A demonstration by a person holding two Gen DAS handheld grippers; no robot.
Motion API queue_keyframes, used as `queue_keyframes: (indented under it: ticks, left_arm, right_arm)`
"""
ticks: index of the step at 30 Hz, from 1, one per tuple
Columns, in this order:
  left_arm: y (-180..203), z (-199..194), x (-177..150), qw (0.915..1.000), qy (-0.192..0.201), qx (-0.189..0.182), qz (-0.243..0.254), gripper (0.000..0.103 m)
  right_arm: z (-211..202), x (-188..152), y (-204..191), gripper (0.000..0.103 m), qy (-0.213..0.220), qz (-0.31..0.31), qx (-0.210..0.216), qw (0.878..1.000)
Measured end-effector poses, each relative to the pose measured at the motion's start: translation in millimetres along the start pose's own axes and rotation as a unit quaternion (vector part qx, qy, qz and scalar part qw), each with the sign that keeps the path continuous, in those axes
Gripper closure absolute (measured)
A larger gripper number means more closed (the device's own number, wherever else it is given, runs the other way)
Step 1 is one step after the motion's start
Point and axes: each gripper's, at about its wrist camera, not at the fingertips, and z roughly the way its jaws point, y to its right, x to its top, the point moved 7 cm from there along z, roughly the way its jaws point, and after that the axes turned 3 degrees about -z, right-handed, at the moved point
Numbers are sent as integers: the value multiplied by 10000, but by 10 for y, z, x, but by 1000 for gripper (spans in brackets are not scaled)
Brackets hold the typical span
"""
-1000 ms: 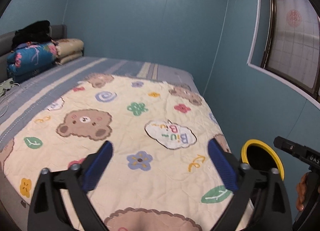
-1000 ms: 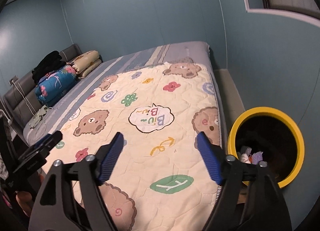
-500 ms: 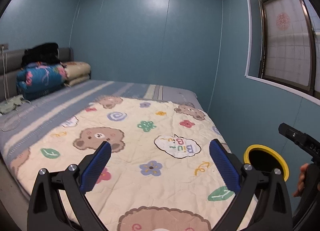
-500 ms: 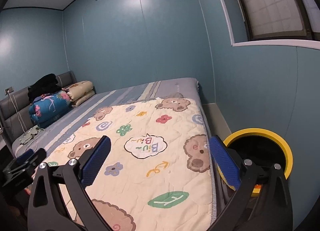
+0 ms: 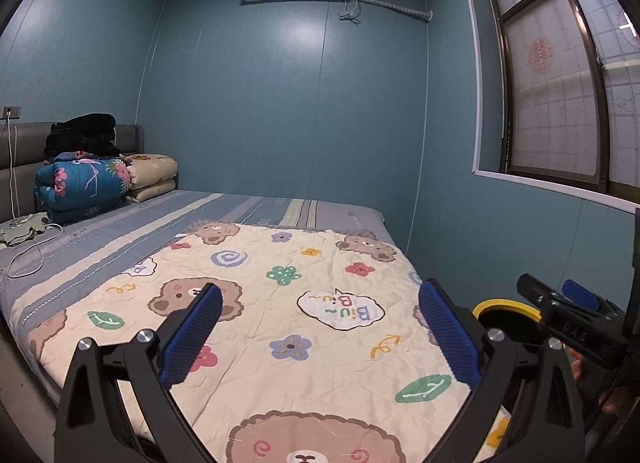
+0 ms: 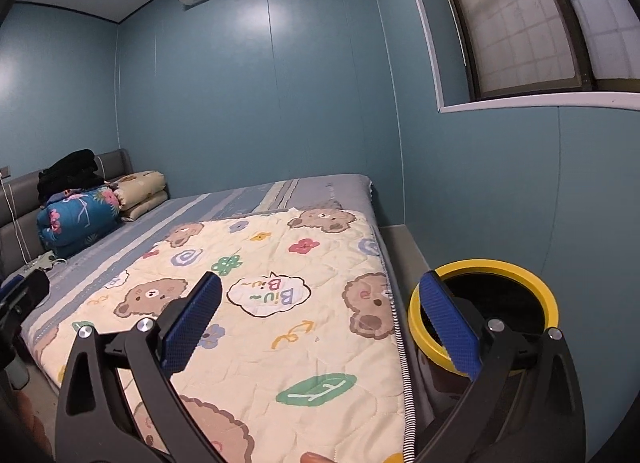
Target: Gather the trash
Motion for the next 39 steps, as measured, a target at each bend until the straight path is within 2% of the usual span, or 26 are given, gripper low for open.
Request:
queue_keyframes:
  ticks: [17, 39]
  left_arm:
    - [65, -21, -41, 9997, -52, -227, -22, 8]
    - [72, 18, -44, 9996, -85, -281, -57, 8]
  right_arm:
    - [27, -68, 1, 8, -16, 55, -20, 10000]
    - [34, -84, -2, 8, -89, 110, -12, 9999]
